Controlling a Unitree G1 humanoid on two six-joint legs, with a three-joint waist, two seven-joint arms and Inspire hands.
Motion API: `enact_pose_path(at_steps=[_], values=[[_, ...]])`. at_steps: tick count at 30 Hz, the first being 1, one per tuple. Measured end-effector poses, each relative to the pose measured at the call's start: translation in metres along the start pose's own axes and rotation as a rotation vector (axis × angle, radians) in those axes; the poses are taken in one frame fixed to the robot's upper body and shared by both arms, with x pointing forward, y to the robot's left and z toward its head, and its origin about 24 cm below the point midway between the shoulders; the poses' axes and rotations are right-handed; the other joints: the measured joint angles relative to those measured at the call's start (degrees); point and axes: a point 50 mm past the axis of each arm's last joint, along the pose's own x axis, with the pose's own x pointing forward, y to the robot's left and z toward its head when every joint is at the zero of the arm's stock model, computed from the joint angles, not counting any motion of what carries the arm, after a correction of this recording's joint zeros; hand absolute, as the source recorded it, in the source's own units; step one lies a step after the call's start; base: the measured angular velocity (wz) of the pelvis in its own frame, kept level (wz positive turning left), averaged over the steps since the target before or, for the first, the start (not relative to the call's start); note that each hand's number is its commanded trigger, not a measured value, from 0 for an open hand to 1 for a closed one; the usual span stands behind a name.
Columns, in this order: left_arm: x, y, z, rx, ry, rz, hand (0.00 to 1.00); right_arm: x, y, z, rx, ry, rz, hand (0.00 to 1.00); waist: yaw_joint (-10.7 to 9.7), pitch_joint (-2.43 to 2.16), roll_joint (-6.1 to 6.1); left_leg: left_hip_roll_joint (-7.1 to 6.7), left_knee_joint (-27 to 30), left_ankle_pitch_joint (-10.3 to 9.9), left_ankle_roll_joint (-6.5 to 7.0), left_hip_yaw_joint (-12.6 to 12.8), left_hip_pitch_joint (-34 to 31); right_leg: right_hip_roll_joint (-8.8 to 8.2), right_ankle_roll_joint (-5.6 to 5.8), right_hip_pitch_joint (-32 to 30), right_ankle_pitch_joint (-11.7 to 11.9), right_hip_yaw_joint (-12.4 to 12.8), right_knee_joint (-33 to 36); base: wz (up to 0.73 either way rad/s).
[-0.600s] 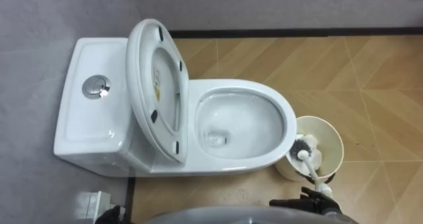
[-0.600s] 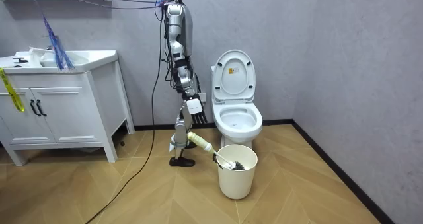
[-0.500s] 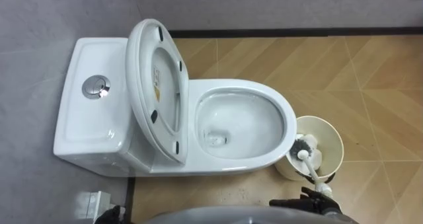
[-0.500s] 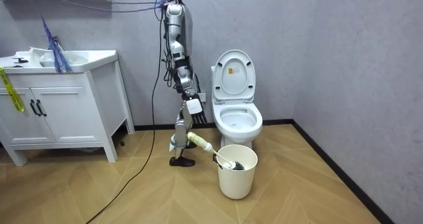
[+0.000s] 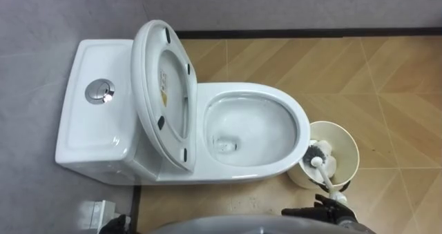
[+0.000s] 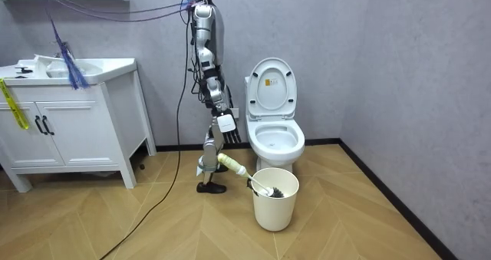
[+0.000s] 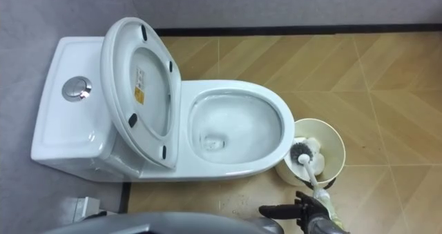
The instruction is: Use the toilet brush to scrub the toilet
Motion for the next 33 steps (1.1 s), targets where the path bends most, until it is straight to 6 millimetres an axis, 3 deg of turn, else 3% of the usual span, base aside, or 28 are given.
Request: enact_pose_path(at_steps=[16, 27, 33], values=[[0.0, -0.003, 0.008, -0.001, -0.073, -0.01, 0.0, 0.0, 0.002, 0.01, -0.115, -0.064, -0.122, 0.0, 0.52, -0.06, 0.51, 0.0, 0.09, 0.0, 0.0, 0.0, -0.08, -0.01, 0.0, -0.69, 0.01, -0.27, 0.21, 0.0], [0.0, -0.001, 0.004, -0.073, -0.07, -0.01, 0.0, -0.001, -0.006, 0.035, -0.165, -0.169, -0.304, 0.0, 0.67, -0.08, 0.22, 0.05, 0.15, 0.01, 0.02, 0.1, -0.66, -0.01, 0.0, -1.46, 0.0, -0.44, 0.91, 0.0], [0.001, 0.002, 0.018, -0.066, -0.106, -0.004, 0.0, -0.002, -0.014, 0.04, -0.164, -0.185, -0.394, 0.0, 0.51, -0.08, -0.04, -0.14, 1.98, 0.01, 0.01, -0.35, -4.32, -0.11, -0.08, -3.8, 0.05, -1.65, 1.1, 0.08]])
